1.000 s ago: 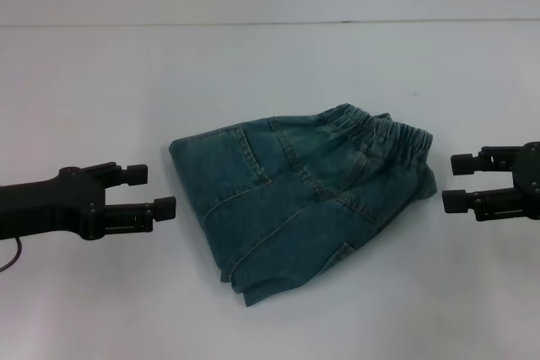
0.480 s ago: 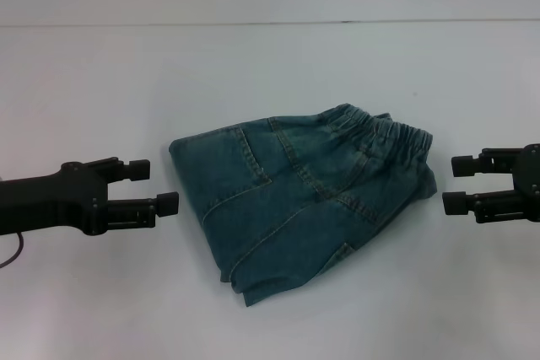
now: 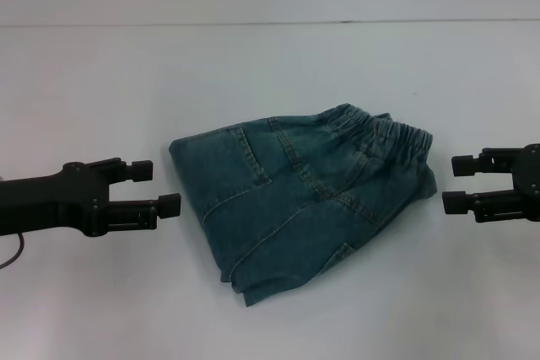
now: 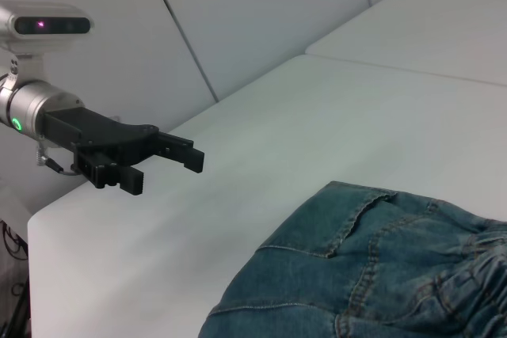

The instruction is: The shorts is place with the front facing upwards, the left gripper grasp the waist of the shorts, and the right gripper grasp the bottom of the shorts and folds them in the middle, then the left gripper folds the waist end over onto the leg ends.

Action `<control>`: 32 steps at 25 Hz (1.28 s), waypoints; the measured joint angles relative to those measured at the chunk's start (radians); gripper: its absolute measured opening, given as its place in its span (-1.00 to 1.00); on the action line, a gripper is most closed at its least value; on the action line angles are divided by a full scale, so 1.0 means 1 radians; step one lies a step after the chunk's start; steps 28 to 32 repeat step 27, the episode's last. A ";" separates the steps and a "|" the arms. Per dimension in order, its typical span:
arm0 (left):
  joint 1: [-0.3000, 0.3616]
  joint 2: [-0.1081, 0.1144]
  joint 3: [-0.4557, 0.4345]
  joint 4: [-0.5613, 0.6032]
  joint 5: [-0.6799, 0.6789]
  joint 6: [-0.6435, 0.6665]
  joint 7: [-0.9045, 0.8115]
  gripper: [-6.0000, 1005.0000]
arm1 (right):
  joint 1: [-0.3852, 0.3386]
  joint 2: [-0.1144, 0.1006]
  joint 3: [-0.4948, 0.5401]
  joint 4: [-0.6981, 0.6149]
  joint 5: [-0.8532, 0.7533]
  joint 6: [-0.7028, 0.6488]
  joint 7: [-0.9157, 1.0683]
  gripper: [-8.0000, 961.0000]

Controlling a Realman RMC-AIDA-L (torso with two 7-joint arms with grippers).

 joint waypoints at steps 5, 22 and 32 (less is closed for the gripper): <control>-0.001 0.000 0.000 0.000 0.003 0.001 -0.001 0.84 | 0.000 0.000 0.000 0.000 0.000 0.003 0.001 0.78; -0.002 0.000 0.009 0.000 0.003 0.004 -0.002 0.84 | -0.001 -0.002 0.000 0.000 -0.017 0.003 0.002 0.78; -0.004 0.000 0.010 0.000 0.003 0.004 -0.003 0.84 | -0.001 -0.002 0.000 0.000 -0.017 0.004 0.002 0.78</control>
